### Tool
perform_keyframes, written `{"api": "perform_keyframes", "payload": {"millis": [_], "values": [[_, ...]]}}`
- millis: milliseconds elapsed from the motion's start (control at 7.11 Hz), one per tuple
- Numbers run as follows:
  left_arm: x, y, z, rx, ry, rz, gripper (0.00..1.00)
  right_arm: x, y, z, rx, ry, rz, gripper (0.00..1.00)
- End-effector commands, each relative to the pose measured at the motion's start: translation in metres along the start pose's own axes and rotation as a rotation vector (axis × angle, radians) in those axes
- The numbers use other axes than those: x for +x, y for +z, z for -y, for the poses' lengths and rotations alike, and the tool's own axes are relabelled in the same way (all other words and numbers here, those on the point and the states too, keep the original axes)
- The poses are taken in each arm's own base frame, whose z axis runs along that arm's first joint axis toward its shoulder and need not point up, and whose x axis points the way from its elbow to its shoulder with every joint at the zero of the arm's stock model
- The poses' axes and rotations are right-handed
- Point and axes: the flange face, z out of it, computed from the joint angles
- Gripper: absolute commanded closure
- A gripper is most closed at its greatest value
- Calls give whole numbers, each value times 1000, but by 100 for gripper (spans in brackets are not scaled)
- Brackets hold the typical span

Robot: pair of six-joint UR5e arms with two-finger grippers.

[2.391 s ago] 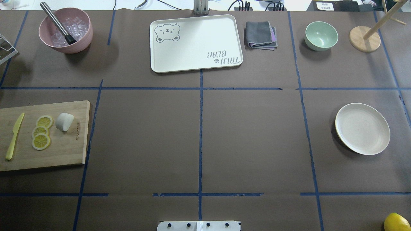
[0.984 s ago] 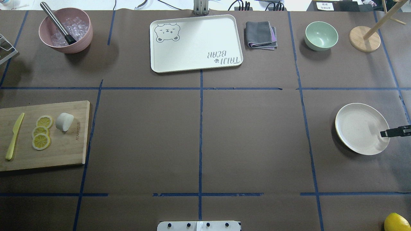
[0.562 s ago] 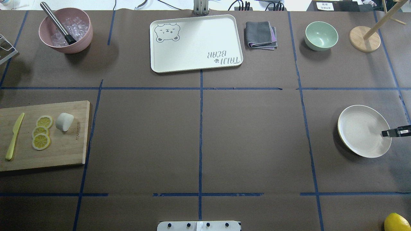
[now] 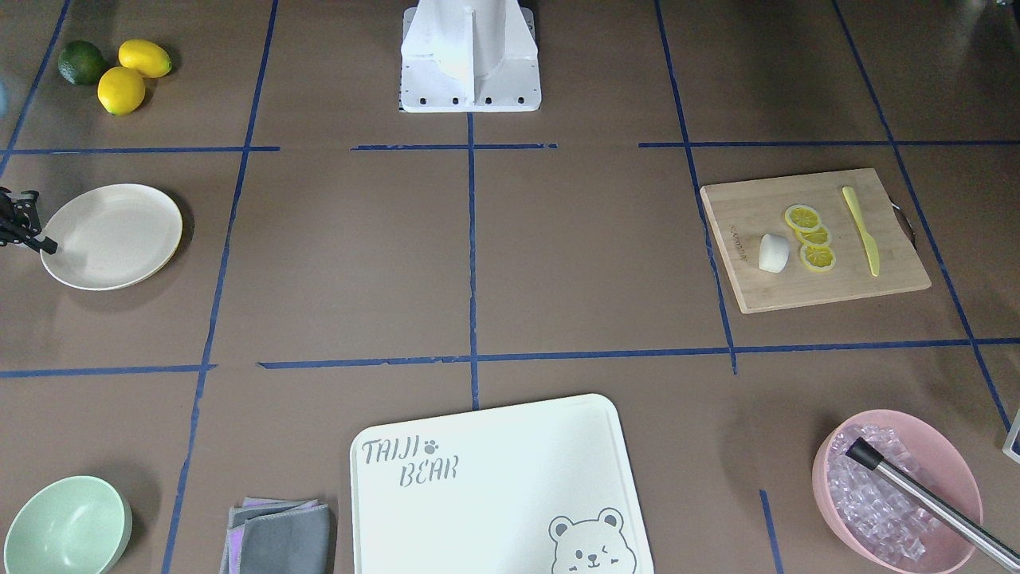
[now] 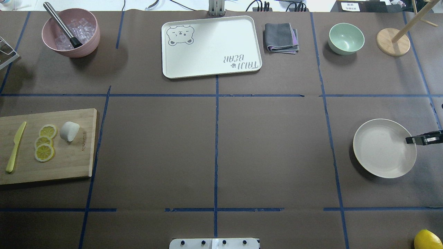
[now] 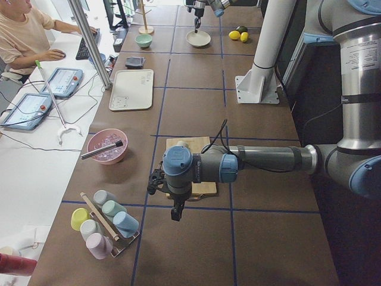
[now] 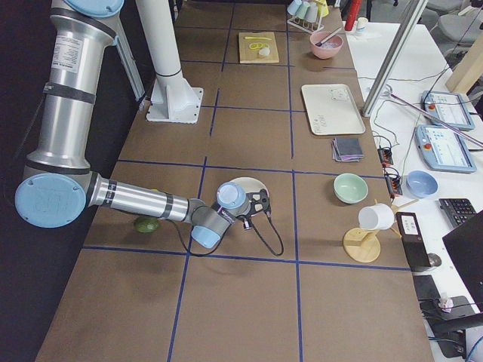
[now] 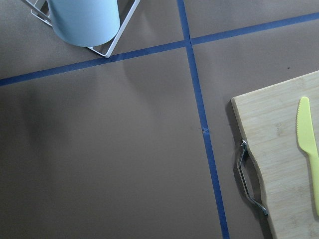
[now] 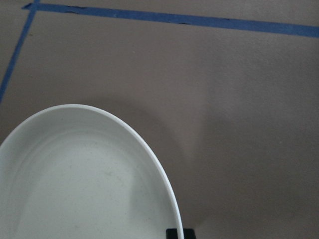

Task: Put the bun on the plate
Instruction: 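Reach the right gripper to the white plate rim and grip it, then slide the white plate with the right gripper toward the table center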

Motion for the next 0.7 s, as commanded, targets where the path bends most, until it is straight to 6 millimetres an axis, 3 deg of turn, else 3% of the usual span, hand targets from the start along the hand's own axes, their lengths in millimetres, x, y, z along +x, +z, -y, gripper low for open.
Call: {"api": "perform_keyframes", "payload": {"millis": [0,422,562], "values": [[1,-1,0,2,1,0,0,-65,-9,56,21,67,65,100],[0,0,0,1,1,0,0,-213,41,159,20,257,152,100],[0,-1,1,2,2,0,0,-271,67,180,22,311,117,100]]}}
